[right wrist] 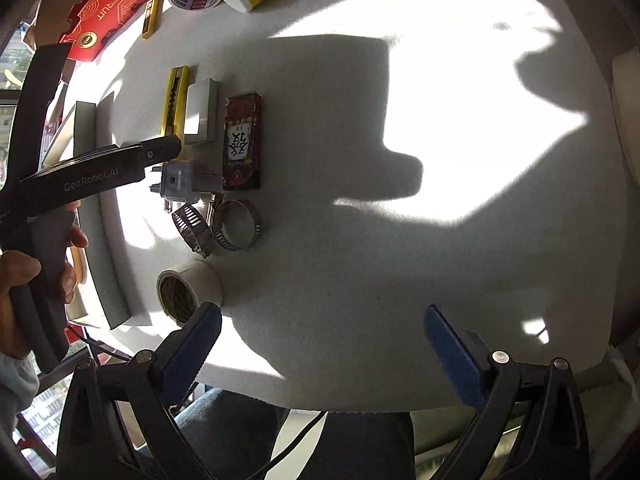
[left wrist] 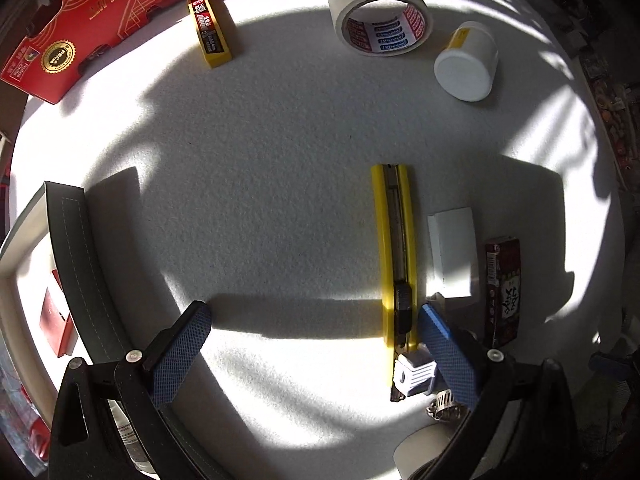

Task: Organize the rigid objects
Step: 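Move both tools back toward the remaining objects on the table, then grasp yellow utility knife with left tool while right tool grasps red-black battery pack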

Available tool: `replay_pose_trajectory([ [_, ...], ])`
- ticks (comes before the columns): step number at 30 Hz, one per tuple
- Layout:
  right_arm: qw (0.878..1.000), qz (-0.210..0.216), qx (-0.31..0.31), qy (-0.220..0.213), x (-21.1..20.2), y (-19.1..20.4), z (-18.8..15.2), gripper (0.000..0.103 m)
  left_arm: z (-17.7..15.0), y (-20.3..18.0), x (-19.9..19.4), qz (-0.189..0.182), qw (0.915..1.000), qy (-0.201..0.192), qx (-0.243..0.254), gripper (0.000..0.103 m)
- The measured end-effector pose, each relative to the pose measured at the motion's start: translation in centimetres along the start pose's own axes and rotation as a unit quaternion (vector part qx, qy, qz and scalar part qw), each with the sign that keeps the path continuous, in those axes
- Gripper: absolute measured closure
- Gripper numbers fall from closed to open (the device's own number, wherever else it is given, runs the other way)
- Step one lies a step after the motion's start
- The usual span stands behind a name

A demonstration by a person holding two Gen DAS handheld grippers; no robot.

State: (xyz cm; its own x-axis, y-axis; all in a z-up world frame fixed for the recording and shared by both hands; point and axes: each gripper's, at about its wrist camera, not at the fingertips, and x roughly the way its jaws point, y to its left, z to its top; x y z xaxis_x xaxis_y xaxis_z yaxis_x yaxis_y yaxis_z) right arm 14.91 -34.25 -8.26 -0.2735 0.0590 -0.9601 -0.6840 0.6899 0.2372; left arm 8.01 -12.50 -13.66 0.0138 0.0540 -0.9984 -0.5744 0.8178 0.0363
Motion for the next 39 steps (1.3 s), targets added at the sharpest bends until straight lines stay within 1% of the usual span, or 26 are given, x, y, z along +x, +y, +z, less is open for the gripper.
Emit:
replay_pose_trajectory([
  [1,1.000,-0.002,-0.003,0.000,0.1,0.2,0.1,0.002,0.1,-0.1,0.0,0.005,1.0000,-0.004,0.004,0.000],
  [4,1.000,-0.007,-0.003,-0.007,0.2,0.5,0.5,0.002,0.3,1.0,-0.2,0.022,0.9994,-0.021,-0.014,0.000],
  [7,1.000,-0.013,0.005,-0.017,0.1,0.4,1.6,0.002,0.5,3.2,-0.7,0.059,0.9968,-0.041,-0.035,0.000],
  [8,1.000,-0.016,0.008,-0.020,0.1,0.3,2.1,0.002,0.6,3.7,-0.7,0.059,0.9965,-0.039,-0.043,0.000],
  [9,1.000,-0.019,0.011,-0.023,0.1,0.4,2.6,0.002,0.7,4.2,-0.6,0.051,0.9968,-0.034,-0.051,0.000],
  [11,0.999,-0.020,0.017,-0.025,0.4,0.7,4.1,0.002,0.9,4.3,-0.5,0.046,0.9971,-0.029,-0.054,0.000],
  [14,0.999,-0.028,0.014,-0.030,1.0,1.7,6.2,0.002,1.4,3.0,-0.4,0.043,0.9981,-0.033,-0.028,0.000],
  [18,0.998,-0.068,-0.006,-0.013,2.7,3.2,8.3,0.002,2.2,0.9,-0.4,0.045,0.9977,-0.046,0.021,0.000],
  [19,0.997,-0.069,-0.006,-0.013,2.9,3.2,8.5,0.002,2.4,0.9,-0.5,0.053,0.9968,-0.054,0.026,0.000],
  [20,0.997,-0.071,-0.002,-0.011,3.2,3.0,8.7,0.002,2.6,1.1,-0.6,0.047,0.9972,-0.053,0.025,0.000],
  [21,0.997,-0.075,-0.001,-0.003,3.6,2.9,8.8,0.002,2.7,1.5,-0.6,0.033,0.9981,-0.050,0.018,0.000],
  [22,0.996,-0.086,-0.004,0.006,4.0,2.8,8.9,0.000,2.7,2.7,-0.4,0.013,0.9989,-0.044,0.005,0.000],
  [23,0.995,-0.101,-0.013,0.008,4.1,3.0,8.9,0.000,2.7,3.2,-0.5,0.005,0.9990,-0.045,-0.002,0.000],
  [26,0.994,-0.104,-0.021,0.005,4.1,3.1,8.8,0.000,3.2,3.1,-1.0,0.010,0.9989,-0.042,0.017,0.000],
  [27,0.994,-0.104,-0.023,0.006,4.2,3.2,8.7,0.000,3.5,3.2,-1.2,0.014,0.9989,-0.041,0.016,0.000],
  [28,0.994,-0.105,-0.026,0.007,4.2,3.1,8.7,0.000,4.6,3.6,-1.3,0.027,0.9985,-0.048,-0.004,0.000],
  [29,0.994,-0.106,-0.029,0.007,4.2,3.0,8.6,0.000,6.0,4.7,-1.7,0.041,0.9972,-0.055,-0.031,0.000],
  [30,0.994,-0.104,-0.034,0.003,4.1,2.9,8.5,0.000,6.7,5.8,-1.9,0.044,0.9956,-0.058,-0.059,0.000],
  [32,0.993,-0.104,-0.060,-0.014,3.5,2.6,8.5,0.000,7.0,7.1,-2.0,0.023,0.9939,-0.050,-0.095,0.000],
  [33,0.991,-0.105,-0.084,-0.024,3.1,2.6,8.4,0.000,7.2,7.3,-2.1,0.018,0.9939,-0.047,-0.098,0.000],
  [34,0.987,-0.103,-0.115,-0.032,2.7,2.6,8.3,0.000,7.4,7.2,-2.3,0.019,0.9946,-0.048,-0.090,0.000],
  [36,0.975,-0.106,-0.192,-0.043,2.2,3.1,8.0,0.000,7.4,6.2,-2.7,0.011,0.9968,-0.050,-0.061,0.000],
  [38,0.950,-0.117,-0.287,-0.048,1.9,4.0,7.3,0.000,7.6,5.1,-3.0,0.001,0.9979,-0.054,-0.036,0.000],
  [39,0.932,-0.126,-0.336,-0.054,1.8,4.6,6.7,0.000,7.9,4.4,-3.1,0.000,0.9982,-0.055,-0.024,0.000],
])
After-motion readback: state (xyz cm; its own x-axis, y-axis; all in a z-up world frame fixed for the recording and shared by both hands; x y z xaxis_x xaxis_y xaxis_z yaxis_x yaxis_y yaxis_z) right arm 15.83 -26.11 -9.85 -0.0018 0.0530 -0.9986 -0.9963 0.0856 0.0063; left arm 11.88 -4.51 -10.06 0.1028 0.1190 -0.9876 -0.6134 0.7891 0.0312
